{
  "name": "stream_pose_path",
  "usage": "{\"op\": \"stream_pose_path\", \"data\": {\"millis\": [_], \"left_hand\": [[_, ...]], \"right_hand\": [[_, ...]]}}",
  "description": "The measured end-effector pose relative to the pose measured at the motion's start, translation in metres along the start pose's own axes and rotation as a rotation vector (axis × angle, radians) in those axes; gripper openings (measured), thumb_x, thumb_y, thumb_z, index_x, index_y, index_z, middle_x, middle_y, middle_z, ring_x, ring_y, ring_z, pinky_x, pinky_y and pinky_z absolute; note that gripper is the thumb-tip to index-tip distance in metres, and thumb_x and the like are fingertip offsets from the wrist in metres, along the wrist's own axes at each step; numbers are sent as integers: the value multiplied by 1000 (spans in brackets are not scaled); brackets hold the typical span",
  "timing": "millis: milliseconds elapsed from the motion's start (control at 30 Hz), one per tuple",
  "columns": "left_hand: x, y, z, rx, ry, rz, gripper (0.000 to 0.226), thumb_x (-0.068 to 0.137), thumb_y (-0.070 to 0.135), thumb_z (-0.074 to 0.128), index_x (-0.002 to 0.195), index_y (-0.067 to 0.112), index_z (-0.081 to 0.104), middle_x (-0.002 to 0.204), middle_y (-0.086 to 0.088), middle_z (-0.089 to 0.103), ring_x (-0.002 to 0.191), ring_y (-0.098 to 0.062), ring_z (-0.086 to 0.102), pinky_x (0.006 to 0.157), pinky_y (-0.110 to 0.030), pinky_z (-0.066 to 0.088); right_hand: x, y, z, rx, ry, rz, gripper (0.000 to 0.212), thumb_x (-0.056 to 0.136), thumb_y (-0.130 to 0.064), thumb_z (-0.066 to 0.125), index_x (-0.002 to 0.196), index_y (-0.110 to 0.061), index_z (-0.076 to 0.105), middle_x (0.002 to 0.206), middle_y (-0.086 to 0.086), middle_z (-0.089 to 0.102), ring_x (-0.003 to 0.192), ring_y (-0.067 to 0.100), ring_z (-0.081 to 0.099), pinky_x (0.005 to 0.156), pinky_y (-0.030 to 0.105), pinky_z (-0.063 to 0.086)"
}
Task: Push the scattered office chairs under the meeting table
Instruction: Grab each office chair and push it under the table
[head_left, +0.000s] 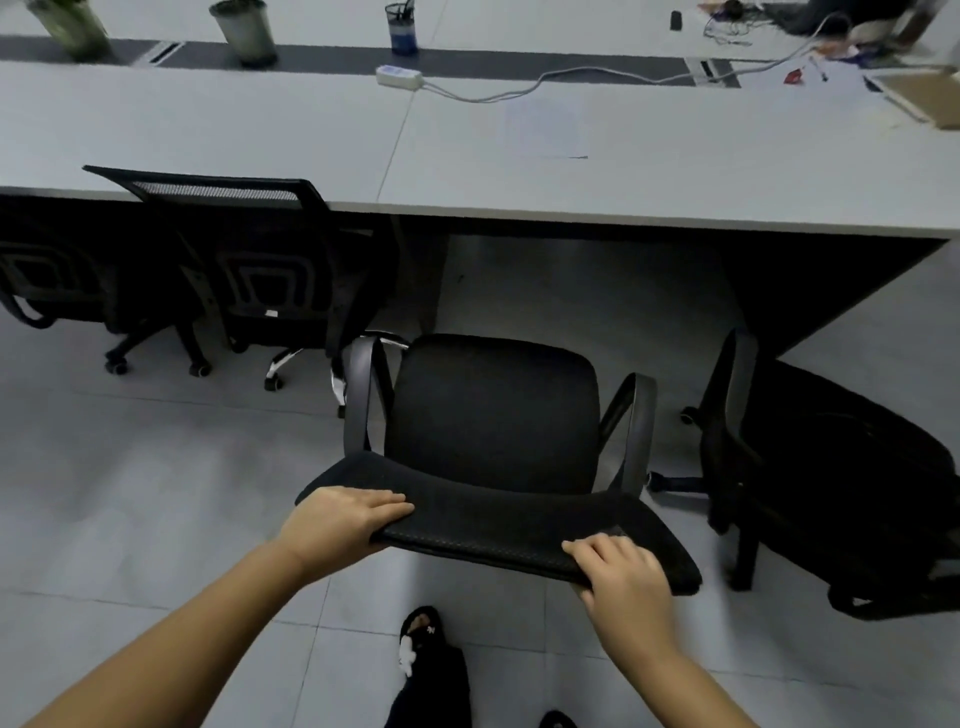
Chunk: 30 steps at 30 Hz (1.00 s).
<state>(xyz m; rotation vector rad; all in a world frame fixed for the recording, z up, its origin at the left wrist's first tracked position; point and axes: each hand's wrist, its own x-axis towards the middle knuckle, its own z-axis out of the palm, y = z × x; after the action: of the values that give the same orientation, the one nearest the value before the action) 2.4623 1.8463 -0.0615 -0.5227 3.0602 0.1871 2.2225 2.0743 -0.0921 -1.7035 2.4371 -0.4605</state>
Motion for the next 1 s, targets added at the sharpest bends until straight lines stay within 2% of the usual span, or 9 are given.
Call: {"op": "stream_pose_path", "data": {"millis": [300, 433, 533, 667, 800, 1000], "left_hand": [[68, -68, 5, -8, 49, 114, 48, 48, 26, 90, 94, 26, 73, 92, 7, 75, 81, -10, 71, 66, -26, 59], [108, -74, 5, 0, 55, 109, 44, 44, 25, 91, 86, 23, 75, 84, 5, 76, 75, -11, 72, 59, -24, 58], [142, -82, 5, -20, 30, 112, 36, 49, 22, 88, 81, 20, 73, 76, 4, 75, 67, -14, 71, 50, -24, 56], [195, -95, 6, -30, 22, 87, 26, 56, 24, 82, 78, 19, 70, 73, 4, 73, 66, -15, 69, 49, -25, 55], [239, -101, 8, -41, 17, 62, 31, 50, 17, 86, 77, 19, 70, 71, 3, 73, 63, -16, 69, 47, -25, 54], [297, -120, -7, -45, 21, 11, 49, 33, 25, 92, 79, 26, 73, 70, 11, 73, 59, -8, 68, 42, -13, 48]], "right_hand": [[51, -13, 8, -69, 85, 164, 55, 36, 3, 85, 85, -19, 71, 79, -7, 69, 67, 16, 65, 57, 27, 50], [82, 8, -4, -110, 89, 184, 57, 36, 5, 84, 87, -19, 72, 83, -6, 71, 69, 17, 67, 58, 28, 51], [110, 26, -12, -124, 78, 202, 57, 37, 5, 83, 88, -20, 72, 83, -7, 71, 69, 17, 67, 57, 28, 51], [153, 59, -18, -101, 86, 225, 57, 39, 6, 81, 89, -21, 72, 85, -8, 72, 70, 16, 68, 57, 29, 51], [194, 93, -22, -60, 105, 219, 57, 40, 11, 79, 87, -20, 73, 84, -7, 74, 73, 15, 69, 62, 28, 52], [265, 132, -36, -22, 140, 134, 58, 35, 12, 78, 82, -21, 74, 81, -8, 74, 71, 13, 69, 61, 26, 52]]}}
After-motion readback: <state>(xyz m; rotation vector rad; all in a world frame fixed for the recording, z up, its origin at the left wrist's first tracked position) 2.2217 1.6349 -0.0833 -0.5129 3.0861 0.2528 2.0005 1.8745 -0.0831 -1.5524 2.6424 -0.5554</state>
